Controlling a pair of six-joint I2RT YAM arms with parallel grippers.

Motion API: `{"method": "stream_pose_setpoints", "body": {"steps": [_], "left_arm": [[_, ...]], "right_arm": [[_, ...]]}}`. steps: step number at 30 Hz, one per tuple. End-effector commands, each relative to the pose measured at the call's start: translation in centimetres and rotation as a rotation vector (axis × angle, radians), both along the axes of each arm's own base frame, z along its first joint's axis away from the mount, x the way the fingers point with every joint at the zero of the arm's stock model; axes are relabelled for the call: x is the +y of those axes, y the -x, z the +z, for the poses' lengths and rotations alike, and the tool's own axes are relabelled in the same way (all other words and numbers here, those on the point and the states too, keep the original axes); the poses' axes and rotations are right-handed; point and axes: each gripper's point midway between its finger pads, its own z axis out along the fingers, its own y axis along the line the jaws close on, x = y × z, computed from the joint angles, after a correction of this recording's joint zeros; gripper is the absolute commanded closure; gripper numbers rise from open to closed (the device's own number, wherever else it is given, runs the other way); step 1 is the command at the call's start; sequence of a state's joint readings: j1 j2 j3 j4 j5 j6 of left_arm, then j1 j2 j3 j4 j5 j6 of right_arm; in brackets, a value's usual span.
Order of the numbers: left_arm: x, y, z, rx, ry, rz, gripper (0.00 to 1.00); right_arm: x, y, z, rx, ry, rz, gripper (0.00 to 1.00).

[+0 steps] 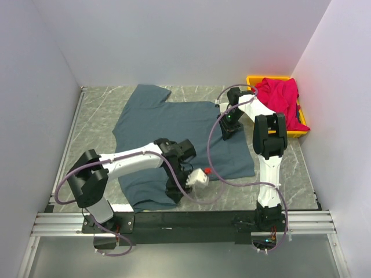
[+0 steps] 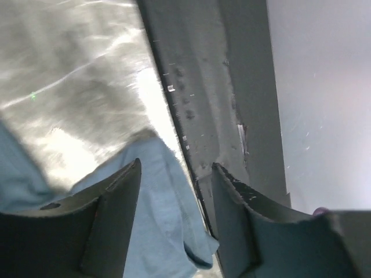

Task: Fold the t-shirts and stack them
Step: Flatten the tshirt out

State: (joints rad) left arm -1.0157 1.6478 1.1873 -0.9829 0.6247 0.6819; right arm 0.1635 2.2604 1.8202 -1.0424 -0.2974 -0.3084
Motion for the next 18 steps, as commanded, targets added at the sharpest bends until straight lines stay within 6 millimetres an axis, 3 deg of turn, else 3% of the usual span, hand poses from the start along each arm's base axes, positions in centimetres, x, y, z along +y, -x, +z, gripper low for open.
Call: {"method": "stream_pose_setpoints", "body": {"steps": [1,3,7,11,18], "left_arm": [[-0.1,-1.6,3.3,0.078,0.067,0.135,0.46],[1.4,-4.3,3.6,0.077,0.077,0.215,0.55],[6.8,-8.2,0.7,-0.009,-0.046,0.328,0.69],[11.5,-7.8,-2.8,-0.091,-0.185,0.321,0.69],[13.2,-6.2,-5.8,-0.124,-0.304,0.265,0.74]], "right_arm": [[-0.6,-0.3,0.4,-0.017,0.018,0.008,0.65],[-0.7,-0.3,0.6,-0.02,0.018,0.008,0.65],[-0.6,0.0,1.1,-0.028,0.016,0.015,0.65],[-0.8,0.4,2.0,-0.036,0.015,0.022,0.65],[-1.1,0.5,1.7,-0.029,0.033,0.026,0.65]]}}
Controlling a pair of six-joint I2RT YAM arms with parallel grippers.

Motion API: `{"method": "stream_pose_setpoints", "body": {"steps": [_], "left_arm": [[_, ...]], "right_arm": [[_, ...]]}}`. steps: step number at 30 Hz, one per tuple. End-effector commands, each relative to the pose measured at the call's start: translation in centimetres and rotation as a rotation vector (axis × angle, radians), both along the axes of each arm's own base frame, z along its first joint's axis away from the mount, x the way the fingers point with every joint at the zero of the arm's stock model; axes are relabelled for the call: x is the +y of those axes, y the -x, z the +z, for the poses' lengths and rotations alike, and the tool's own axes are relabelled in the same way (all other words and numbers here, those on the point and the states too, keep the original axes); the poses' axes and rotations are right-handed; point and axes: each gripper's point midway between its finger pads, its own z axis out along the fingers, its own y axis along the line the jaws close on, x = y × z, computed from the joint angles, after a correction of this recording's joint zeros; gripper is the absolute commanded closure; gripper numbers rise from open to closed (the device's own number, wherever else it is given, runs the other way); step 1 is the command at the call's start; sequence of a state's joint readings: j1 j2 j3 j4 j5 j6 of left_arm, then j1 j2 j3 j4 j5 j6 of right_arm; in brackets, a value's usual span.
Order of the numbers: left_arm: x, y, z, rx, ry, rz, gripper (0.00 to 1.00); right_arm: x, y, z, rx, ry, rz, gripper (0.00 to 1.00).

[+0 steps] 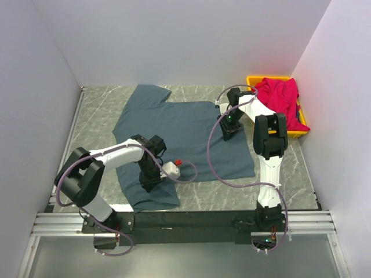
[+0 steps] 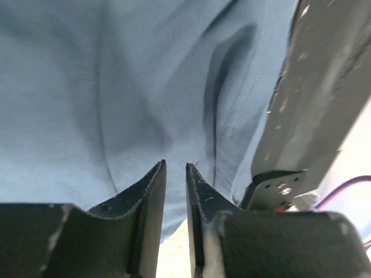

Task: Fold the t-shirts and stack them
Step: Flatten the tshirt out

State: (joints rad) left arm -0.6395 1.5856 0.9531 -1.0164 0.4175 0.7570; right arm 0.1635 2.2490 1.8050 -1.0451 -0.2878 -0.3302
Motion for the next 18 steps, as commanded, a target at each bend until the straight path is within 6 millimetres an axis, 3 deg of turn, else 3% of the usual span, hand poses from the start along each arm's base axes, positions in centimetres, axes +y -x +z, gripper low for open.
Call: {"method": "stream_pose_setpoints", "body": {"steps": [1,4,11,16,18], "left_arm": [[0.7,-0.1,-1.1,-0.082,-0.057,-0.077,0.75],[0.5,2.6,-1.7,-0.054,-0.076,-0.161,0.78],[-3.2,8.0,0.4,0.005,0.02,-0.339,0.77],[-4.4,7.4,3.1,-0.015,0.106,-0.307,0.71],[-4.6,4.4,5.0,-0.038,0.186,-0.186,0.67]], "right_arm": [[-0.7,0.2,1.7,-0.03,0.022,0.007,0.65],[-0.8,0.0,1.6,-0.031,0.028,0.005,0.65],[-0.8,-0.1,1.1,-0.025,0.033,0.005,0.64],[-0.8,0.4,1.7,-0.017,0.017,0.014,0.64],[-0.7,0.7,2.8,-0.031,0.006,0.025,0.62]]}}
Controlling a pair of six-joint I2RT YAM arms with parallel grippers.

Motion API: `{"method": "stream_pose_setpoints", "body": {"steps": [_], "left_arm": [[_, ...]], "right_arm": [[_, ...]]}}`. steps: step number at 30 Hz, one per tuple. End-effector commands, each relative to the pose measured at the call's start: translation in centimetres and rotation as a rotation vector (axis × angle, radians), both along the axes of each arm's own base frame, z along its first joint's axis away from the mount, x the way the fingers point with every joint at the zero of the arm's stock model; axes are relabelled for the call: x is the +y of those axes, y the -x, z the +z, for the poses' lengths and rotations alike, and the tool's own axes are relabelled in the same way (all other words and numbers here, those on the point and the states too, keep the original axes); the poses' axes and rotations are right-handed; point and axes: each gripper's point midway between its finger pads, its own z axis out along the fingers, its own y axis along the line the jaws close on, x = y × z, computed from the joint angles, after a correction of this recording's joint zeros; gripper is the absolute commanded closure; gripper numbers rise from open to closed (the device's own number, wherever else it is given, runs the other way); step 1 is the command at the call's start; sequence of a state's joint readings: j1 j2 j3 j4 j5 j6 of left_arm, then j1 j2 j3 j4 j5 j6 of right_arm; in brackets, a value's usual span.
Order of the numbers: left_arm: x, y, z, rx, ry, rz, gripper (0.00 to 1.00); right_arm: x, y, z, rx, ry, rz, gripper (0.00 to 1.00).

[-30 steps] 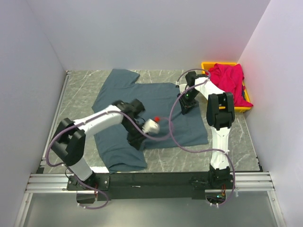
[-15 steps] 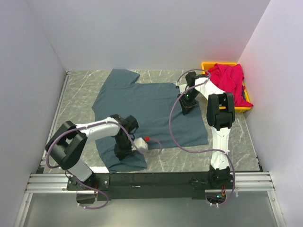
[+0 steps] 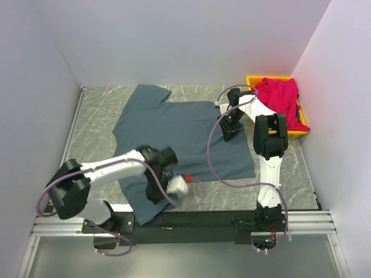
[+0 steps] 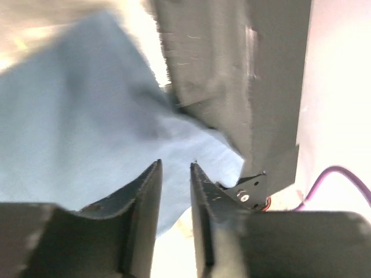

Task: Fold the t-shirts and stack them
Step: Flatten the tshirt out

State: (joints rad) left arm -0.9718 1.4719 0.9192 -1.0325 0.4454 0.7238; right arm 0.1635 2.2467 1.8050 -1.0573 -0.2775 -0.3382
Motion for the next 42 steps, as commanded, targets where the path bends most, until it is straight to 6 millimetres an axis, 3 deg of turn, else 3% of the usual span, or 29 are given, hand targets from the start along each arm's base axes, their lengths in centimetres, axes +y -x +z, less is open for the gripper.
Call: {"method": "stream_pose_setpoints", "body": {"steps": [1,2,4,5,7,8,12,16,19,24,28,31,35,36,37,39,40,42], "left_arm": [[-0.6,-3.9,3.9,0.005,0.147,0.174,0.64],[0.6,-7.6,4.8,-0.019,0.174,0.32,0.62],[2.4,-11.3,5.0,-0.064,0.192,0.443,0.59],[4.6,-14.1,4.8,-0.098,0.189,0.574,0.59],[6.6,-17.1,4.6,-0.133,0.206,0.691,0.59],[8.5,-18.8,3.9,-0.137,0.194,0.787,0.59],[12.3,-22.5,1.8,-0.129,0.137,1.023,0.61],[15.8,-25.4,-0.5,-0.129,0.066,1.184,0.64],[17.9,-26.9,-2.0,-0.115,0.024,1.276,0.64],[20.9,-28.2,-4.2,-0.097,-0.042,1.377,0.65],[22.6,-30.3,-4.4,-0.119,-0.047,1.444,0.65],[22.6,-31.3,-3.7,-0.112,-0.004,1.45,0.62],[22.2,-32.2,-1.0,-0.141,0.072,1.437,0.54],[22.0,-32.3,-0.2,-0.147,0.093,1.429,0.52],[21.8,-32.6,1.3,-0.167,0.132,1.419,0.5],[21.7,-32.6,2.6,-0.191,0.153,1.413,0.47],[21.2,-32.2,3.9,-0.198,0.185,1.398,0.46],[20.5,-30.6,4.2,-0.18,0.196,1.364,0.45]], "right_arm": [[-0.5,0.9,3.1,-0.031,-0.009,0.021,0.62],[-0.6,1.1,4.3,-0.053,-0.018,0.024,0.61],[-0.7,2.0,4.9,-0.054,-0.024,0.026,0.6],[-0.9,2.1,5.8,-0.081,-0.026,0.029,0.6],[-1.0,2.8,6.0,-0.084,-0.023,0.032,0.6],[-1.0,3.1,5.8,-0.079,-0.024,0.03,0.6],[-1.1,3.7,4.2,-0.038,-0.012,0.024,0.62],[-1.3,2.2,2.8,-0.039,0.018,0.012,0.62],[-1.8,0.7,0.9,-0.021,0.066,0.001,0.62],[-2.6,-2.0,-0.4,-0.057,0.151,0.003,0.64],[-2.5,-4.8,-0.8,-0.104,0.191,0.009,0.64],[-2.3,-6.6,-0.6,-0.138,0.2,-0.005,0.64],[-1.5,-7.4,2.1,-0.188,0.155,-0.012,0.56],[-1.4,-6.8,2.6,-0.184,0.14,-0.01,0.53],[-0.9,-6.6,4.8,-0.221,0.102,-0.009,0.48],[-0.6,-5.0,5.7,-0.213,0.075,0.0,0.44],[-0.4,-4.6,8.1,-0.258,0.047,0.001,0.43],[-0.3,-2.4,8.4,-0.237,0.028,0.022,0.41]]}}
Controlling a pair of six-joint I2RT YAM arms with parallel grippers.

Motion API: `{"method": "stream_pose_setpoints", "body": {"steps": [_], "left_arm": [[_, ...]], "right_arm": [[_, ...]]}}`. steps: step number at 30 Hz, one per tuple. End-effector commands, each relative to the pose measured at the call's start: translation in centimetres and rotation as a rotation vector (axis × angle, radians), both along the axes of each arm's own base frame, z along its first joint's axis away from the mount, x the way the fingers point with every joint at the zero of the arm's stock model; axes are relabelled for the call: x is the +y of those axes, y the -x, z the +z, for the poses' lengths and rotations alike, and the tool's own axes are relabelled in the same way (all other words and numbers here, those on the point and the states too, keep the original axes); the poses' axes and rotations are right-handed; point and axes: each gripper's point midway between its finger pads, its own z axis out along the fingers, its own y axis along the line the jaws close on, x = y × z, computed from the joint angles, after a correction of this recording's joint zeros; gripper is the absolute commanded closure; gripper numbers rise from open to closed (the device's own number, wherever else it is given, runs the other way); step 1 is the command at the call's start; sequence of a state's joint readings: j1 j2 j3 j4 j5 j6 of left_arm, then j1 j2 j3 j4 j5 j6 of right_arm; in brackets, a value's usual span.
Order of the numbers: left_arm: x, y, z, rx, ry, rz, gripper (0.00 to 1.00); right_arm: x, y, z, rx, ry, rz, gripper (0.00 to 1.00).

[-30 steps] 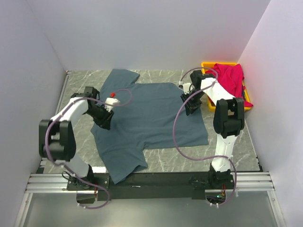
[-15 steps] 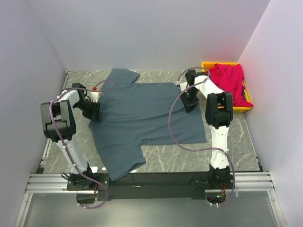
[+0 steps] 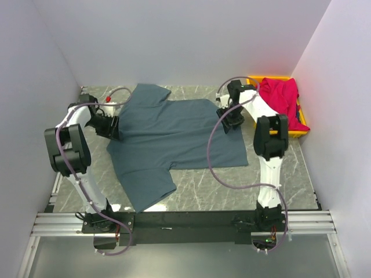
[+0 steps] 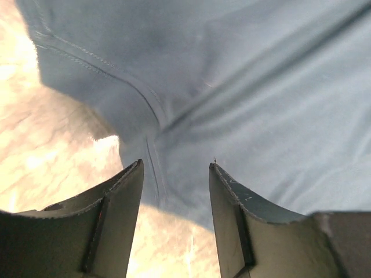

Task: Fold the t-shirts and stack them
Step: Flatten the tshirt out

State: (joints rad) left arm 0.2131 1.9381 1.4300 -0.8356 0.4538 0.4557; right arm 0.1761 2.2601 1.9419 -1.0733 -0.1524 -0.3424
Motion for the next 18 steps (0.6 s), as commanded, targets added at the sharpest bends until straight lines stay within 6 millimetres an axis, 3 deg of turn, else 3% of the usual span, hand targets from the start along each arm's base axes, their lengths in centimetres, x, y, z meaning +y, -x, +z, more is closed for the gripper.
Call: {"method": "stream_pose_setpoints", "body": {"steps": [1,3,4,8,12,18], "left_arm": [[-1.3,0.9,5.6,-0.152,0.023,-0.091,0.45],[-1.9,3.3,4.8,-0.122,0.014,-0.135,0.46],[-2.0,4.1,5.2,-0.142,-0.024,-0.183,0.47],[-2.6,8.6,3.0,-0.069,-0.081,-0.289,0.56],[-2.7,12.6,0.6,-0.001,-0.128,-0.354,0.63],[-2.2,15.5,-2.4,0.064,-0.202,-0.381,0.64]], "right_arm": [[0.8,2.0,7.4,-0.131,-0.087,0.043,0.41],[0.7,4.5,7.2,-0.081,-0.104,0.067,0.42],[1.0,5.3,6.9,-0.06,-0.108,0.08,0.46],[0.5,9.2,3.9,0.06,-0.075,0.102,0.62],[-0.3,11.2,0.9,0.119,-0.025,0.113,0.69],[-2.2,12.7,-3.1,0.17,0.076,0.109,0.72]]}}
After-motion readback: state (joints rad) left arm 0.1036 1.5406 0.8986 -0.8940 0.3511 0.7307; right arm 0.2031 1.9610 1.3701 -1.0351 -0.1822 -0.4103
